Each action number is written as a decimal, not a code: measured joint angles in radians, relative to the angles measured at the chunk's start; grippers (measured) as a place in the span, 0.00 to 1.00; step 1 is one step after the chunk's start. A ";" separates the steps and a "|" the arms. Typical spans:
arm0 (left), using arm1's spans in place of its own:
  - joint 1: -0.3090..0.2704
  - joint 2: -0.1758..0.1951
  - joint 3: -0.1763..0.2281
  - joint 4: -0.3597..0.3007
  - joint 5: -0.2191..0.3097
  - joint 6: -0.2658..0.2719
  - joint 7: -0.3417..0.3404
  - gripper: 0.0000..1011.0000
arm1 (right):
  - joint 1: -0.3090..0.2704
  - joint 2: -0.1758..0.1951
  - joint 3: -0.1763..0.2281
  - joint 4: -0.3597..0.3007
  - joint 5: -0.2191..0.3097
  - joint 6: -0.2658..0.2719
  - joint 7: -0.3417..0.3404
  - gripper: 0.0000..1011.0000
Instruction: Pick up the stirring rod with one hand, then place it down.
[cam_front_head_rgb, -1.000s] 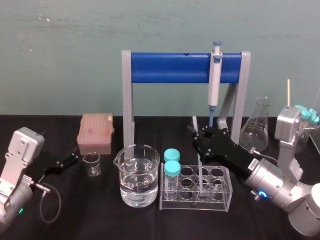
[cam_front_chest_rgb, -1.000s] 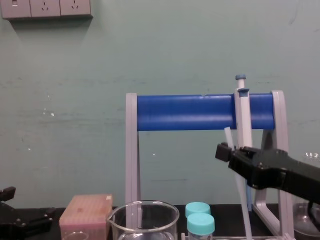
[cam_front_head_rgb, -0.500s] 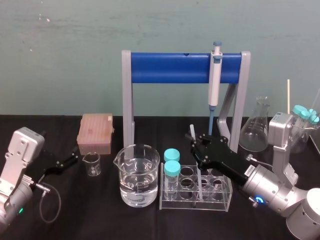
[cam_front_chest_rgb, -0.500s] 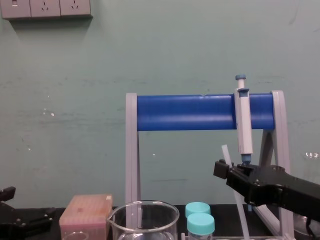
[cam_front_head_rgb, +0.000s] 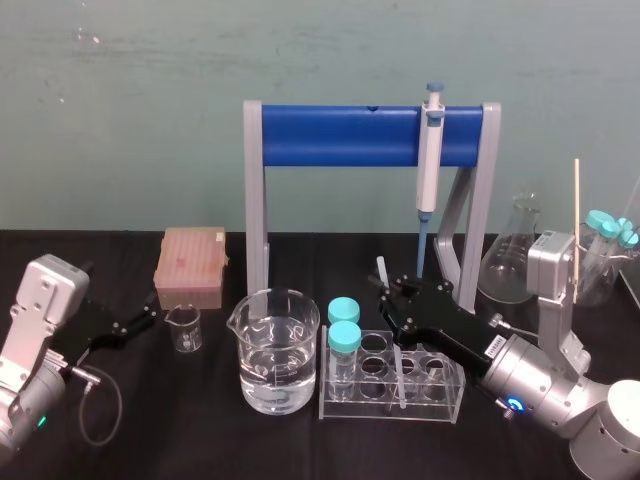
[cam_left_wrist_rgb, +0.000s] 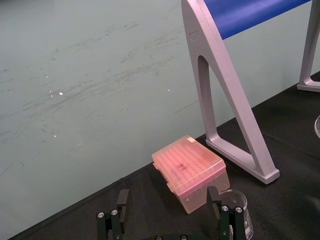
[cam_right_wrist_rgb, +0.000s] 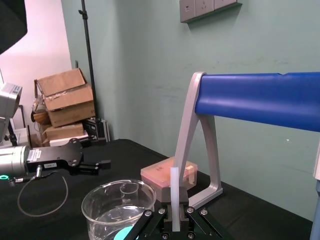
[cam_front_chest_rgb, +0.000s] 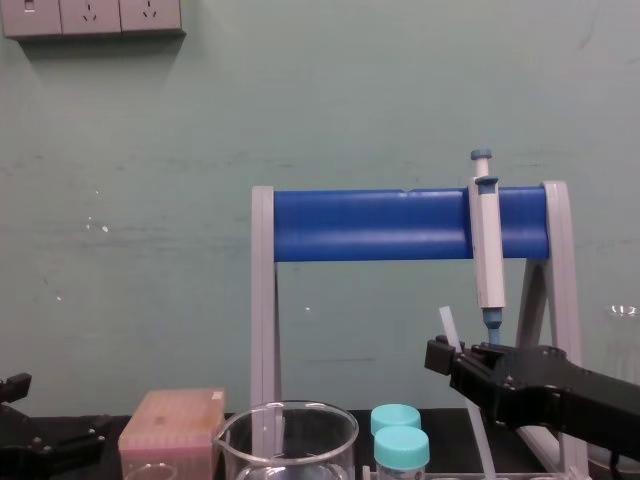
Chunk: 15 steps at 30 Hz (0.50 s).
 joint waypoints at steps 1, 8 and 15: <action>0.000 0.000 0.000 0.000 0.000 0.000 0.000 0.99 | 0.000 0.000 0.000 0.000 -0.001 0.001 -0.001 0.07; 0.000 0.000 0.000 0.000 0.000 0.000 0.000 0.99 | -0.001 0.002 -0.003 -0.003 -0.012 0.007 -0.005 0.07; 0.000 0.000 0.000 0.000 0.000 0.000 0.000 0.99 | -0.002 0.002 -0.002 -0.004 -0.011 0.007 -0.005 0.07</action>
